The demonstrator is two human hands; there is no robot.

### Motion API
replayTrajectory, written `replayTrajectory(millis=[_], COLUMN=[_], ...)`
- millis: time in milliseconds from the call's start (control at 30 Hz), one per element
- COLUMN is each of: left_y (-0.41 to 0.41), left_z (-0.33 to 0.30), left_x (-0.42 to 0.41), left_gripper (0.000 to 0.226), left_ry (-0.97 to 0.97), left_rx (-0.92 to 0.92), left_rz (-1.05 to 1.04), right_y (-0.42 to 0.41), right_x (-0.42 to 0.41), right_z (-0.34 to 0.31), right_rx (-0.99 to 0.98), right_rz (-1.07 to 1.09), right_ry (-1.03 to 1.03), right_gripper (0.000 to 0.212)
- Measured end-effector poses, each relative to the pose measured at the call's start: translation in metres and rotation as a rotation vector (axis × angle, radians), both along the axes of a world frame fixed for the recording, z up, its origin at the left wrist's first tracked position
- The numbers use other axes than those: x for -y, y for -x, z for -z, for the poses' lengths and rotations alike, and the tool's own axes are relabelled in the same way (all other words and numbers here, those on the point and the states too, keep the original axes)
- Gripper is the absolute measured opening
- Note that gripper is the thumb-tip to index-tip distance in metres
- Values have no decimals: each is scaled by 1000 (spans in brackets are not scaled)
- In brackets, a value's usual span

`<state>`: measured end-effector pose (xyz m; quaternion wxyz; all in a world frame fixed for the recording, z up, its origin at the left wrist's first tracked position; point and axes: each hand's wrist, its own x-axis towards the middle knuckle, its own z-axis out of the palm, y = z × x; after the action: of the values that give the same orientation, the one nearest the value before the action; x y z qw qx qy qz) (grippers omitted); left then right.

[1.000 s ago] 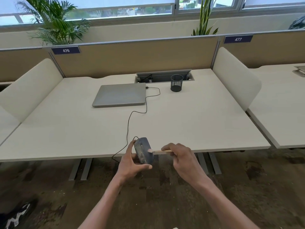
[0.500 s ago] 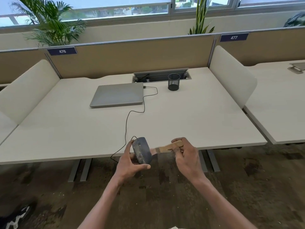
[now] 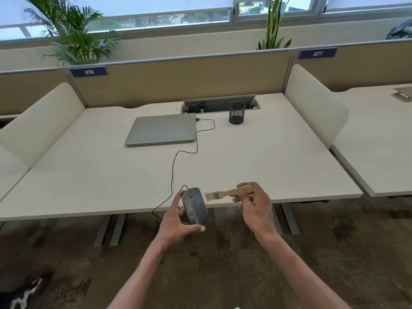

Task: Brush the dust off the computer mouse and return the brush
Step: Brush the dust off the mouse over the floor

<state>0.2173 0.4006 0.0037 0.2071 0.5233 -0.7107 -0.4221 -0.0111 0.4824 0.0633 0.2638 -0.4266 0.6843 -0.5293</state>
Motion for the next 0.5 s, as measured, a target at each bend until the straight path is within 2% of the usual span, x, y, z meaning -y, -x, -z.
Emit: replayTrajectory(millis=[133, 267, 400, 500], left_y=[2, 3, 0, -2], left_z=[-1, -4, -5, -4], left_x=[1, 1, -1, -1], left_gripper=[135, 135, 130, 131], left_ry=[12, 11, 6, -4], left_rx=[-7, -22, -38, -52], left_rz=[12, 13, -5, -30], right_y=[2, 4, 14, 15], right_x=[8, 11, 0, -13], right_z=[4, 11, 12, 15], right_rx=[-96, -86, -98, -137], right_rz=[-87, -222, -289, -345], right_ry=[40, 38, -11, -43], right_gripper=[22, 29, 47, 51])
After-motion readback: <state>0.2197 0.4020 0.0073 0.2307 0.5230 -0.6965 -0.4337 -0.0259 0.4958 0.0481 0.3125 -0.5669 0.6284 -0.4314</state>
